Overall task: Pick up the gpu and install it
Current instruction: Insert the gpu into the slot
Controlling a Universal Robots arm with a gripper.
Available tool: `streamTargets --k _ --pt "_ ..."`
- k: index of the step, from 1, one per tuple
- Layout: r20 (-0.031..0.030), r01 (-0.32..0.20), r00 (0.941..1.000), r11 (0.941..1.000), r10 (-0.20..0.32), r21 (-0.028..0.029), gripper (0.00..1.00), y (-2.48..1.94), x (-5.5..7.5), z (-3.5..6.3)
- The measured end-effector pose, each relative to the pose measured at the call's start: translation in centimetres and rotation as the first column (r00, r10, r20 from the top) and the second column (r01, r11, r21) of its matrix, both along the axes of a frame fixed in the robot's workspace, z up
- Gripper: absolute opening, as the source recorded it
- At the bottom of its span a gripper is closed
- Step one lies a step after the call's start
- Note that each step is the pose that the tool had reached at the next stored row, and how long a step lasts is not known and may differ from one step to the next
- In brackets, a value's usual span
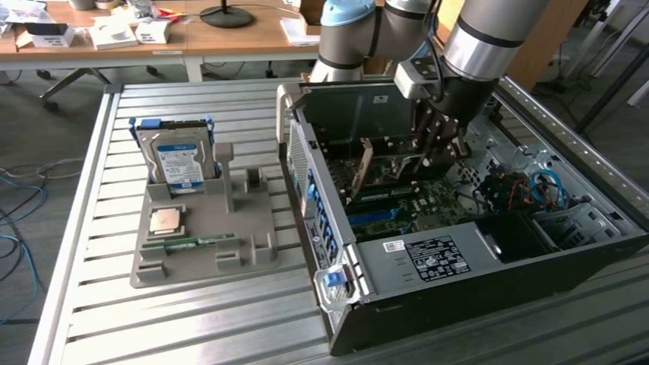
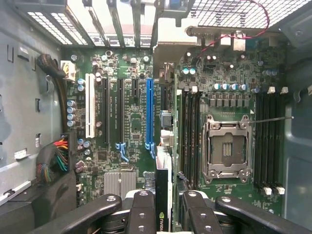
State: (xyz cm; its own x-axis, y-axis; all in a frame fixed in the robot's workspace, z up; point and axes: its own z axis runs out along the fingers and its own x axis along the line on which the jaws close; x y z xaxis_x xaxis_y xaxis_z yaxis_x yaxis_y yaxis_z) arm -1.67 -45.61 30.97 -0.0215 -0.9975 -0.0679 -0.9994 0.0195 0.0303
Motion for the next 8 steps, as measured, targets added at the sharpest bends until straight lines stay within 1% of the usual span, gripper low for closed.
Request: streamTargets --k 8 --pt "0.0000 0.000 1.0000 1.0000 0.000 0.0000 0.26 -0.02 -0.13 0.00"
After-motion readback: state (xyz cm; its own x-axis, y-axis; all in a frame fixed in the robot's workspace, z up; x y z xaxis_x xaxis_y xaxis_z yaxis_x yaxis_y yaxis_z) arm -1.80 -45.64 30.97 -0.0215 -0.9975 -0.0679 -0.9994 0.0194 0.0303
